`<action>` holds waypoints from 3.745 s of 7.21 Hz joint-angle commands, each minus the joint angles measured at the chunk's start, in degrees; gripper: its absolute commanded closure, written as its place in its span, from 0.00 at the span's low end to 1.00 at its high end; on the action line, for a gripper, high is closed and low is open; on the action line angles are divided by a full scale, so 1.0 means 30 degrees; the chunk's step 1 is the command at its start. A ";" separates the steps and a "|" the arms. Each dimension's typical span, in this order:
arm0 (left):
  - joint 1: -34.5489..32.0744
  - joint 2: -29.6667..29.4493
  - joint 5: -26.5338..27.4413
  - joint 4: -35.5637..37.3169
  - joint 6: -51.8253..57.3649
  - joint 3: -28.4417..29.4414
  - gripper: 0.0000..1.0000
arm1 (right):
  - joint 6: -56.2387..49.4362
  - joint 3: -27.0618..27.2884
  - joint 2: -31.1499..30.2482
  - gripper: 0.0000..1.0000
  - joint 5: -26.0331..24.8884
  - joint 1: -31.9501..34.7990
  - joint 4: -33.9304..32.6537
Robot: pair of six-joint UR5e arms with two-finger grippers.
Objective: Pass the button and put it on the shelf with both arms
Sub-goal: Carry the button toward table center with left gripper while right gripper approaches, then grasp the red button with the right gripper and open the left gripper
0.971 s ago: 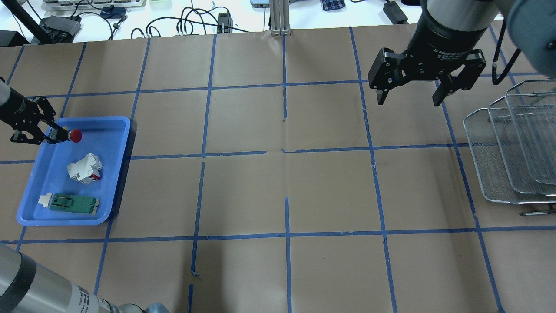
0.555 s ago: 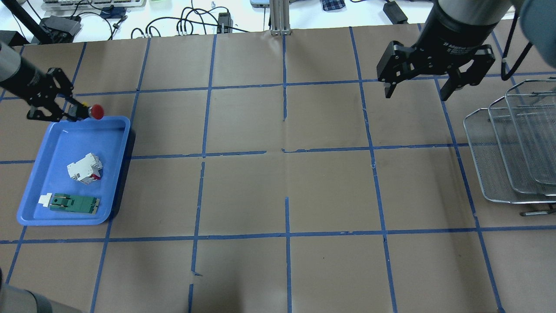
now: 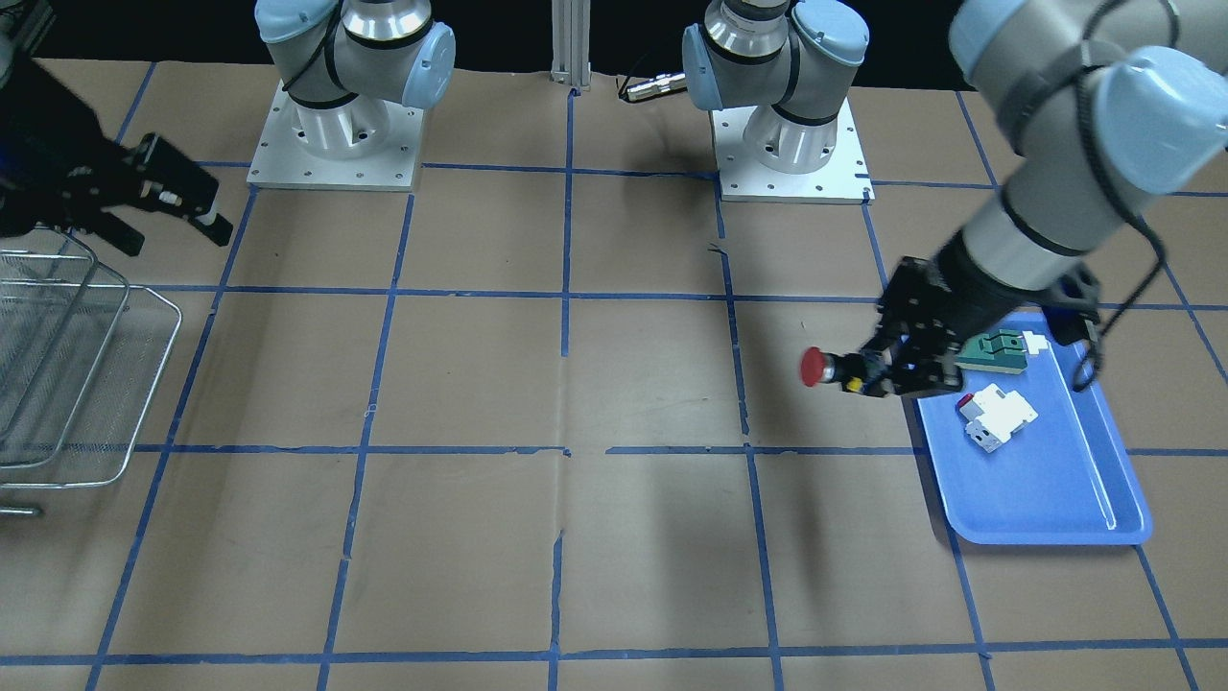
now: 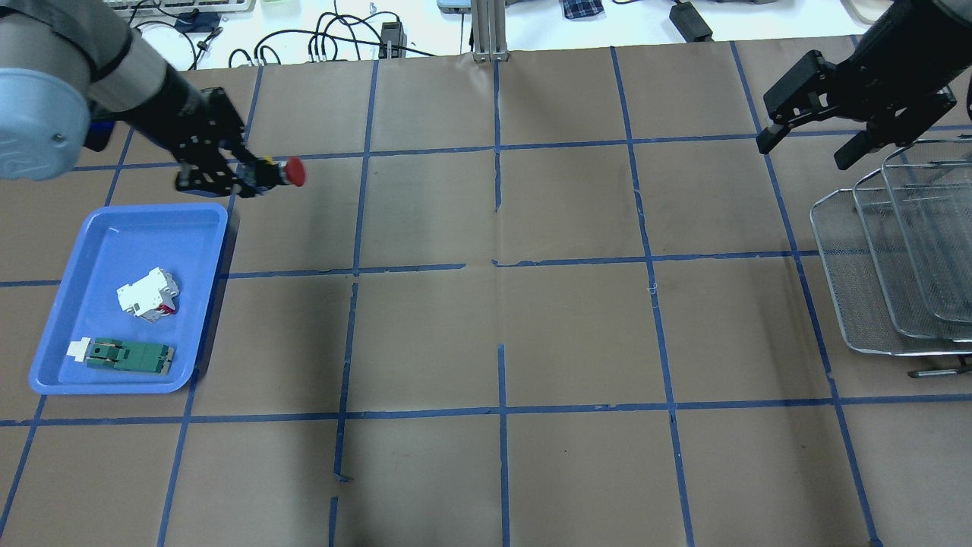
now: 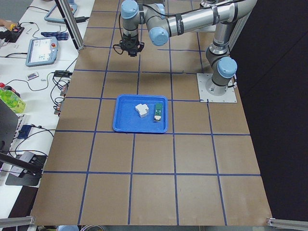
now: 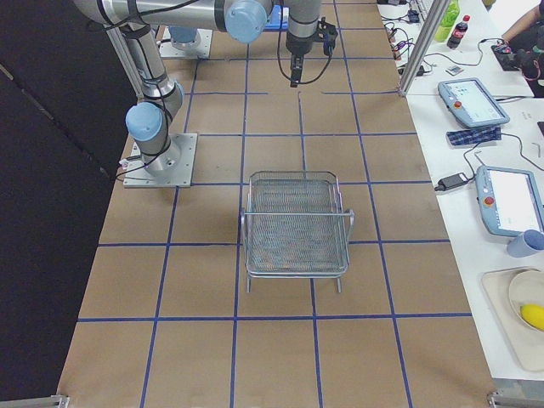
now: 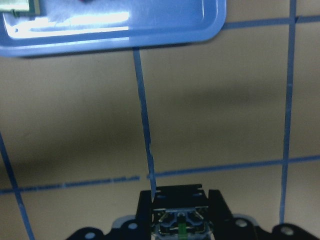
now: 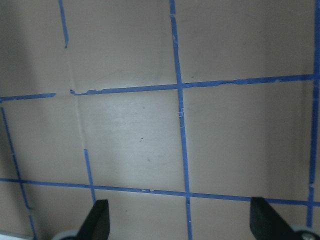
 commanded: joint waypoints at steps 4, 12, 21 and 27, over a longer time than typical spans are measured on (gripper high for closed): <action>-0.6868 -0.0365 -0.1891 0.1450 -0.7591 -0.0482 1.00 | -0.6349 0.0262 0.0854 0.00 1.0331 -0.1246 0.8271; -0.8779 -0.0658 -0.6029 0.3472 -1.0992 -0.0481 1.00 | -0.5270 0.2137 0.2876 0.00 1.1126 0.2914 0.6446; -0.8780 -0.0570 -0.6058 0.3530 -1.0963 -0.0394 1.00 | -0.4770 0.2021 0.2760 0.22 0.9661 0.3474 0.6767; -0.8810 -0.0365 -0.6058 0.3530 -1.1080 -0.0305 1.00 | -0.4740 0.2050 0.2436 0.73 0.9749 0.3503 0.6797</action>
